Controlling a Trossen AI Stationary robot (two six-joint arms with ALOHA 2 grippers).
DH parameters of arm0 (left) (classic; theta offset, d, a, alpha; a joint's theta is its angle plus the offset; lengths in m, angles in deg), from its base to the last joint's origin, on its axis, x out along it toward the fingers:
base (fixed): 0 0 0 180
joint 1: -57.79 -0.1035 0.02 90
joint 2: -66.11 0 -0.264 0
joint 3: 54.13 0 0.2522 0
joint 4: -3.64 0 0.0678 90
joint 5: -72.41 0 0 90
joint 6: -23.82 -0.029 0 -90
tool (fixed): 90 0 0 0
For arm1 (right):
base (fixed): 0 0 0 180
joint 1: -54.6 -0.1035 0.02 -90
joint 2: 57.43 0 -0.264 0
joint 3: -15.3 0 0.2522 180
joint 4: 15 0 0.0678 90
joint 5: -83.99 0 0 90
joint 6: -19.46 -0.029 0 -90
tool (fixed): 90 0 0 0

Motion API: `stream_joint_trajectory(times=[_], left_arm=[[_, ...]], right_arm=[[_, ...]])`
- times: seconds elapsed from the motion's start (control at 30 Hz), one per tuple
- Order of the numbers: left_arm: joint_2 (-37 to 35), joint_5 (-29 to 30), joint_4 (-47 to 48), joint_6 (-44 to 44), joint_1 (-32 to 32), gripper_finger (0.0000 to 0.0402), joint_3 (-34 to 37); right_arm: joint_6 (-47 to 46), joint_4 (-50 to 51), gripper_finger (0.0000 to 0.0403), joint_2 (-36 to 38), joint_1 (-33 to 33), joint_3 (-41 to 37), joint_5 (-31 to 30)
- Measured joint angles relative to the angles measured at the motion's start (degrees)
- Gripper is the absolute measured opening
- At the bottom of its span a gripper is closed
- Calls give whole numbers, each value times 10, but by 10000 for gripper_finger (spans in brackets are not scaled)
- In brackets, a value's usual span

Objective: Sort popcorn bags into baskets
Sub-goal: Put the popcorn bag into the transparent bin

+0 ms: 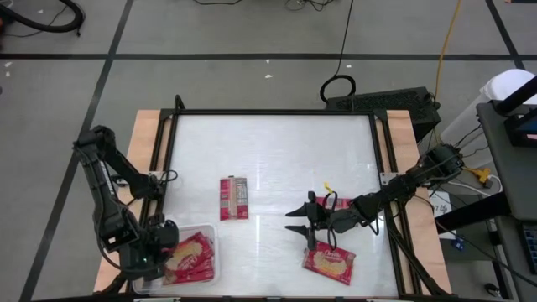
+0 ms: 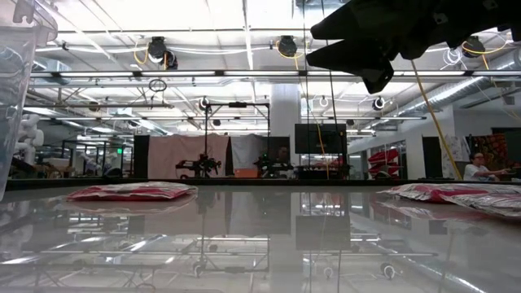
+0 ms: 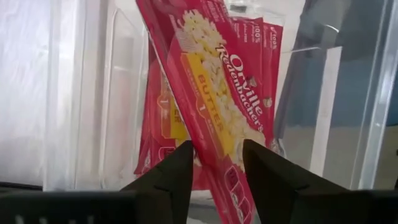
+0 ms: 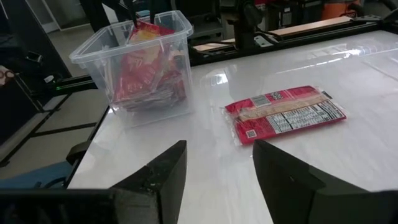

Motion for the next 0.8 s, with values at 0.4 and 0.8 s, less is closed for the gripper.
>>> stream_joint_trajectory(times=[0.4,0.8], left_arm=[[-47,3,14,-83,0,122,-39],[-102,290,206,-254,-32,106,-63]], right_arm=[[29,79,176,0,2,0,59],[120,81,176,0,103,0,59]])
